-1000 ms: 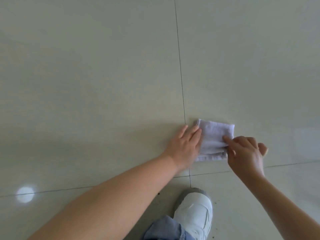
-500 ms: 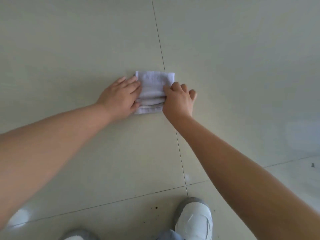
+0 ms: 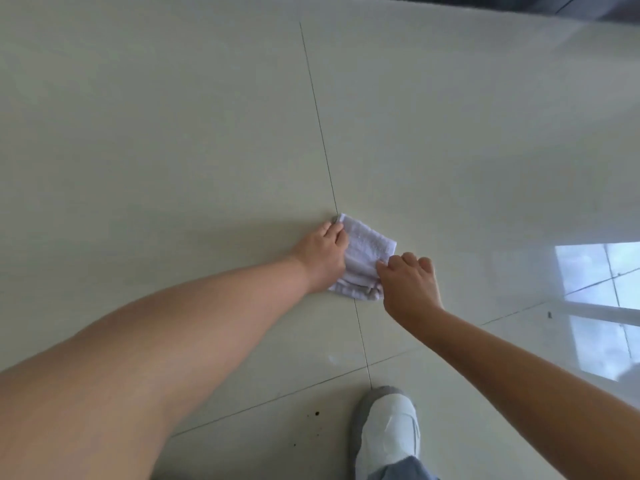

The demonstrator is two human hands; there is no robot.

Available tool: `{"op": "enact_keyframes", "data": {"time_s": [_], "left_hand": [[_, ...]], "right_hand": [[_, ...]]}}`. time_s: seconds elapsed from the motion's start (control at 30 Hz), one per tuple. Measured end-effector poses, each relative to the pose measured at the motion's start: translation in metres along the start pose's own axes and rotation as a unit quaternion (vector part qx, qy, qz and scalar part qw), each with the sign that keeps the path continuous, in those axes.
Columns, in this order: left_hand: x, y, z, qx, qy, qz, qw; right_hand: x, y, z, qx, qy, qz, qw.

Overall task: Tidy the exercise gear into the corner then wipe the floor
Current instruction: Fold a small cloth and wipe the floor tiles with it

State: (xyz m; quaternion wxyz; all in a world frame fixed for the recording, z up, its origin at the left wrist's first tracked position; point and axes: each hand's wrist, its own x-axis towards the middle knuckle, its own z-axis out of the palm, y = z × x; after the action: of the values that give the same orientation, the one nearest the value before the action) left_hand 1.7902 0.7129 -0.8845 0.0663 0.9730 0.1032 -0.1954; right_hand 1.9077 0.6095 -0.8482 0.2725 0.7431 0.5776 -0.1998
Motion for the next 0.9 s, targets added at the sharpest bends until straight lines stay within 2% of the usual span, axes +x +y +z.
{"op": "enact_keyframes", "data": {"time_s": [0.03,0.1,0.2,0.27,0.33,0.43,0.53,0.67,0.73,0.83,0.9], "left_hand": [[0.006,0.005,0.003,0.000,0.016,-0.007,1.000],[0.005,0.008,0.009,-0.040,-0.036,-0.038,0.998],[-0.002,0.006,0.008,-0.057,-0.050,-0.063,0.995],[-0.003,0.005,0.006,-0.065,-0.044,-0.066,0.995],[-0.003,0.005,0.005,-0.067,-0.054,-0.068,0.994],[-0.003,0.003,0.005,-0.070,-0.063,-0.061,0.994],[0.002,0.002,0.002,-0.044,-0.059,-0.068,0.995],[0.032,-0.022,-0.016,-0.035,-0.071,-0.123,0.989],[0.049,-0.043,-0.028,-0.035,-0.070,-0.169,0.983],[0.052,-0.070,-0.036,-0.053,-0.090,-0.248,0.963],[0.039,-0.077,-0.034,-0.063,-0.100,-0.281,0.952]], "right_hand": [[0.000,0.001,-0.004,0.003,-0.016,0.014,1.000],[0.000,-0.005,-0.008,0.014,-0.026,0.018,0.999],[0.003,-0.021,-0.007,0.073,-0.021,0.040,0.996],[0.005,-0.032,-0.002,0.130,0.007,0.097,0.987],[0.007,-0.037,0.011,0.223,0.071,0.145,0.961],[0.005,-0.037,0.031,0.235,0.147,0.161,0.947],[0.011,-0.028,0.038,0.268,0.109,0.103,0.952],[0.052,-0.002,0.020,0.238,0.081,0.070,0.965],[0.085,0.010,-0.003,0.218,0.098,0.024,0.971],[0.132,0.011,-0.039,0.261,0.171,-0.023,0.950],[0.150,0.005,-0.055,0.309,0.136,-0.051,0.940]]}}
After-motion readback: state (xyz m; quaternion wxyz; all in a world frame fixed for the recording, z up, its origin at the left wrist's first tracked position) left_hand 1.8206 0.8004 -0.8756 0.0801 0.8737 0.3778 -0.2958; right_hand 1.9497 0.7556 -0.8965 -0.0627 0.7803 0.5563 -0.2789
